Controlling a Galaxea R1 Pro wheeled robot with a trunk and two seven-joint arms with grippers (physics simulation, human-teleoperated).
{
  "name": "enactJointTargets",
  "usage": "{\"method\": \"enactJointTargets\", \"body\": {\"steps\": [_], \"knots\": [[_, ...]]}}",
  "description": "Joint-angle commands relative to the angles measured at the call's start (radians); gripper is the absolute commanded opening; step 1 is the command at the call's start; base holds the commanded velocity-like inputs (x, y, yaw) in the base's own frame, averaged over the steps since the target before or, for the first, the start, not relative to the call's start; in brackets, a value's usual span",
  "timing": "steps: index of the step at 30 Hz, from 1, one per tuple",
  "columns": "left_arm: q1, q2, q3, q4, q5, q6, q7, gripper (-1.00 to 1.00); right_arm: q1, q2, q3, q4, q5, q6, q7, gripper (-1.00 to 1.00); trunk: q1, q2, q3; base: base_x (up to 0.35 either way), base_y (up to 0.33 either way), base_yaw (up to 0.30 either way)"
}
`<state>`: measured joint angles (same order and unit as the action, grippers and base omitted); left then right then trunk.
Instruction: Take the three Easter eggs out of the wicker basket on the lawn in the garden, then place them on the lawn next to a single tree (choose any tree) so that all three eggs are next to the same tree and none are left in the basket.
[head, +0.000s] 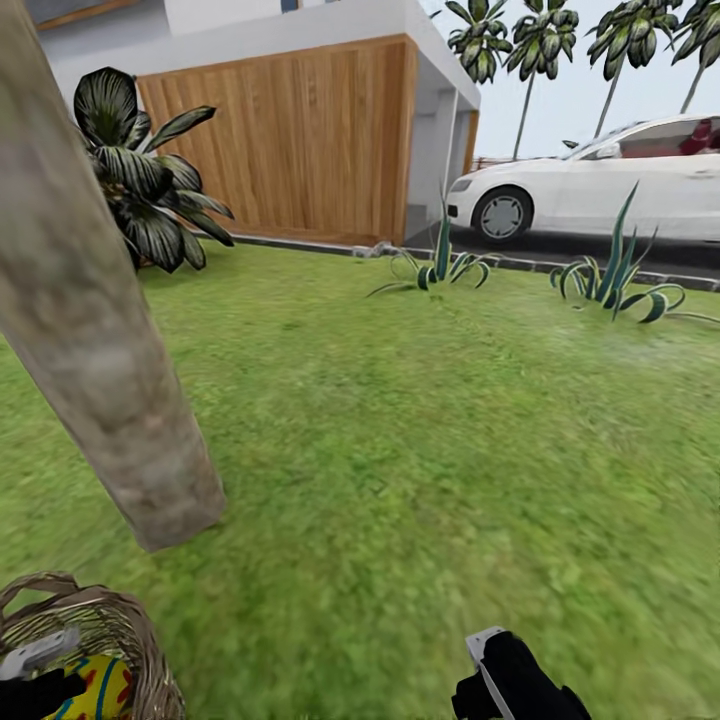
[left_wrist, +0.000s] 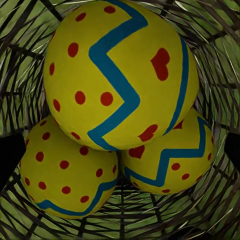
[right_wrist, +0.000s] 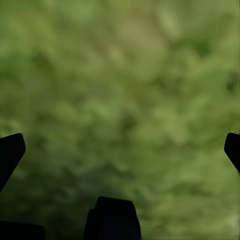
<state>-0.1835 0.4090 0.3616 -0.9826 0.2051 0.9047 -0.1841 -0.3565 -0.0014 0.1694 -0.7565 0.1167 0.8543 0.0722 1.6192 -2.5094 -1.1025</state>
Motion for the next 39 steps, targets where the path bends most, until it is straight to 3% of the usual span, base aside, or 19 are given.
{"method": "enactJointTargets", "body": {"steps": [1,13,30,39], "knots": [[-0.001,-0.001,0.002,-0.001,-0.001,0.005,-0.005,1.0,-0.001,0.0,0.001,-0.001,0.011,0.005,0.008,1.0,0.0,-0.001,-0.005,0.0,0.0,0.0],[-0.001,0.001,0.002,-0.003,-0.001,0.005,-0.005,1.0,0.0,0.0,0.001,-0.001,0.011,0.005,0.008,1.0,0.004,-0.003,-0.04,0.0,0.0,0.0],[0.0,0.0,0.007,-0.068,0.001,0.003,-0.002,1.0,0.0,0.0,0.001,-0.001,0.011,0.005,0.007,1.0,0.004,-0.003,-0.04,0.0,0.0,0.0],[-0.001,0.001,0.007,-0.072,0.002,0.002,-0.004,1.0,0.0,0.0,0.001,-0.001,0.011,0.005,0.008,1.0,0.008,-0.005,-0.074,0.0,0.0,0.0]]}}
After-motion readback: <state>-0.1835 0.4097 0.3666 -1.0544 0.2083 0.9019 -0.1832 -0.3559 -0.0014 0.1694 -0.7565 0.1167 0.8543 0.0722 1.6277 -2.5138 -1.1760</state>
